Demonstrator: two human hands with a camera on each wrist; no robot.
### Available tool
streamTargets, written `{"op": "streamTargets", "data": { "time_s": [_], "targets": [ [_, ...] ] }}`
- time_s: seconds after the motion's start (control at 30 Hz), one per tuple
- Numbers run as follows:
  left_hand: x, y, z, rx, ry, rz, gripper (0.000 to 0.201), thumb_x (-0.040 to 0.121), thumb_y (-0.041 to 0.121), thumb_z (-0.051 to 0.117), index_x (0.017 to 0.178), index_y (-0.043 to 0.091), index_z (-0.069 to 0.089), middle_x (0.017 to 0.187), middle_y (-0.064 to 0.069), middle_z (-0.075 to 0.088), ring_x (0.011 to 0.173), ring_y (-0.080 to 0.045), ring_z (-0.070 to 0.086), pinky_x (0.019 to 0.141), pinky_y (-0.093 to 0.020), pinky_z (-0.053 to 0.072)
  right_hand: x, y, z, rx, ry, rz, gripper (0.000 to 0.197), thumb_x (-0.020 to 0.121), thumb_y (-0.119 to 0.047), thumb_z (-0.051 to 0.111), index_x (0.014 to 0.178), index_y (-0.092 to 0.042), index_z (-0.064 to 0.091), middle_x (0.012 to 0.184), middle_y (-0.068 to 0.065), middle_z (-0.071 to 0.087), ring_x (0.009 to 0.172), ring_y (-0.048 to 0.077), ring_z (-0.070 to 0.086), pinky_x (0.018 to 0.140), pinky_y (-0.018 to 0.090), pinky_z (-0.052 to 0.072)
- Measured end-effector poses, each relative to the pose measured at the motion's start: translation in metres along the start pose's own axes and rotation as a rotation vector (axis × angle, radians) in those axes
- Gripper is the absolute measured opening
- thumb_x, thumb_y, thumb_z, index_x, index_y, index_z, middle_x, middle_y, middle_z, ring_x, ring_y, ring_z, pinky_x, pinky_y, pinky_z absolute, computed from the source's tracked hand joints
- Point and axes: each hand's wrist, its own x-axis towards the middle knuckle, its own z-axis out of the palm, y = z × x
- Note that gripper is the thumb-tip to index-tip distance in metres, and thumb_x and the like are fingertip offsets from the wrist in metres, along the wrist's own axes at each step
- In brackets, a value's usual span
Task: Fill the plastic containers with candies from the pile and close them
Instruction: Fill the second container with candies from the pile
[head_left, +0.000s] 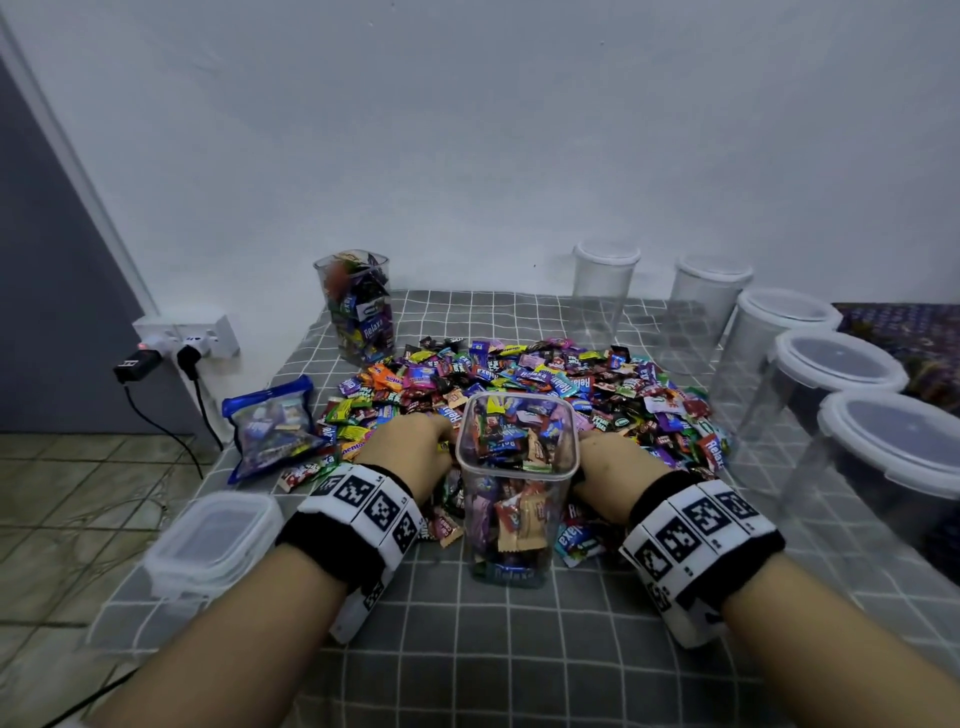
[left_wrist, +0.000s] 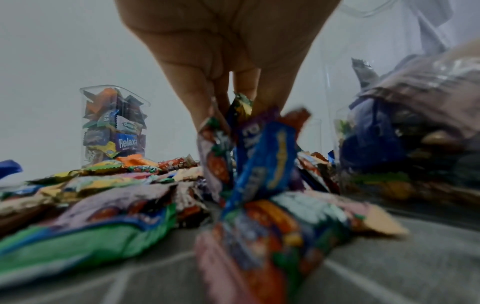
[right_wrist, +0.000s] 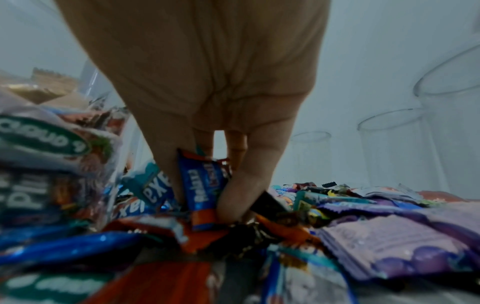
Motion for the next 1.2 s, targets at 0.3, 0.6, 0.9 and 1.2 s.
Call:
{"op": "streamTargets", "data": {
  "time_s": [0.3, 0.6, 0.9, 1.2],
  "targets": [
    [-0.001, -0.003, -0.001, -0.084, 0.103, 0.000, 0.017, 0.091, 0.031, 0.056, 0.104, 0.023, 0.064, 0.105, -0.002, 0.066, 0.097, -0.023, 0.059, 0.079, -0.032, 0.047, -0.013, 0.010, -0.012, 0.126, 0.131, 0.049, 0.024, 0.090, -0.014, 0.053, 0.111, -0.018, 0.065, 0.101, 0.002, 0.050, 0.104, 0.023, 0.053, 0.084, 0.026, 0.040],
    [-0.003, -0.005, -0.004, -0.127, 0.136, -0.006, 0.026, 0.092, 0.029, 0.055, 0.116, 0.020, 0.061, 0.115, -0.003, 0.063, 0.104, -0.022, 0.057, 0.086, -0.034, 0.045, -0.031, 0.000, -0.036, 0.294, 0.386, 0.045, 0.013, 0.088, -0.014, 0.058, 0.098, -0.011, 0.066, 0.098, 0.004, 0.054, 0.096, 0.023, 0.053, 0.075, 0.027, 0.035],
    [-0.004, -0.004, -0.005, -0.131, 0.154, 0.011, 0.026, 0.093, 0.029, 0.054, 0.116, 0.019, 0.060, 0.112, -0.003, 0.063, 0.102, -0.021, 0.057, 0.083, -0.032, 0.044, -0.056, -0.027, -0.084, 0.507, 0.831, -0.157, 0.009, 0.082, -0.007, 0.065, 0.088, -0.013, 0.069, 0.082, -0.005, 0.051, 0.081, 0.019, 0.056, 0.074, 0.032, 0.041],
    [-0.006, -0.003, -0.004, -0.133, 0.171, 0.023, 0.024, 0.093, 0.030, 0.053, 0.113, 0.021, 0.062, 0.111, -0.003, 0.064, 0.100, -0.022, 0.057, 0.081, -0.032, 0.045, -0.065, -0.052, -0.068, 0.841, 0.580, -0.318, 0.027, 0.084, -0.003, 0.063, 0.080, -0.029, 0.060, 0.091, 0.001, 0.058, 0.084, 0.021, 0.061, 0.072, 0.034, 0.056]
  ]
}}
